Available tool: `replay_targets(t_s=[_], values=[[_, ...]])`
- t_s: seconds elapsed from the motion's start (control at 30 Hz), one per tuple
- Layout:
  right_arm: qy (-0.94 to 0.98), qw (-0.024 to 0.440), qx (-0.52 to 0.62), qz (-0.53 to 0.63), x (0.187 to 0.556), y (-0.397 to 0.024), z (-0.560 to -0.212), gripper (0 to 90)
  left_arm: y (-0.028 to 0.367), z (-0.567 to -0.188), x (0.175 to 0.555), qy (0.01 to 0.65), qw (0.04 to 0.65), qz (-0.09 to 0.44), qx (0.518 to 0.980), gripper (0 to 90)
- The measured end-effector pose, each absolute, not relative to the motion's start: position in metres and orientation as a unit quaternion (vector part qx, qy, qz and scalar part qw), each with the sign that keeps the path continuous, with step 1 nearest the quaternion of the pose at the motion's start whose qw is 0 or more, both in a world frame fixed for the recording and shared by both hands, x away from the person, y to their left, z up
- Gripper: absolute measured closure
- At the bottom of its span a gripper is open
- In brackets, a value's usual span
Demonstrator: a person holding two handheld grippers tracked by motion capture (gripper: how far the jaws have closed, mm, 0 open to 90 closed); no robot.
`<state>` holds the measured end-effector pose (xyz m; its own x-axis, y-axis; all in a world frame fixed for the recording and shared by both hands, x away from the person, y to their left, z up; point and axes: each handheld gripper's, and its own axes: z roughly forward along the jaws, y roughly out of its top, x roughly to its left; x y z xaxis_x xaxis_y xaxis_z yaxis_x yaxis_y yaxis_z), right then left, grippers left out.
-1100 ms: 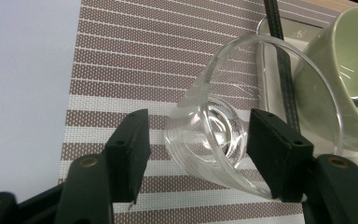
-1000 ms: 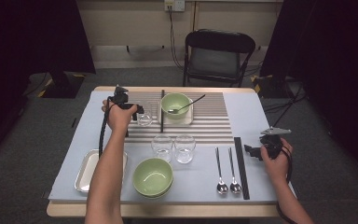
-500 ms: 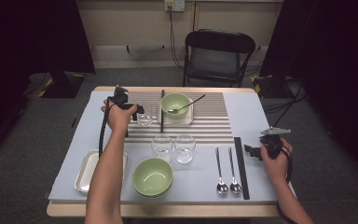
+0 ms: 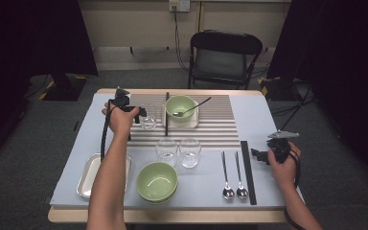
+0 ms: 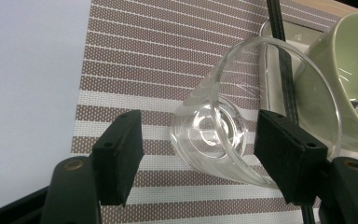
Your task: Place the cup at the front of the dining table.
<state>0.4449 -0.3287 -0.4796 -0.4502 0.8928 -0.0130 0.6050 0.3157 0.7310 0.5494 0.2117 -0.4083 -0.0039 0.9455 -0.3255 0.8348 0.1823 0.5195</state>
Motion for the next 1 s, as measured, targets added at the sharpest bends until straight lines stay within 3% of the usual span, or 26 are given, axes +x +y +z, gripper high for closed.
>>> replay_targets(t_s=[1.0], values=[[0.782, 0.214, 0.479, 0.336, 0.445, -0.329, -0.48, 16.0, 0.213, -0.386, 0.545, 0.704, 0.32, 0.084, 0.629, 31.0]])
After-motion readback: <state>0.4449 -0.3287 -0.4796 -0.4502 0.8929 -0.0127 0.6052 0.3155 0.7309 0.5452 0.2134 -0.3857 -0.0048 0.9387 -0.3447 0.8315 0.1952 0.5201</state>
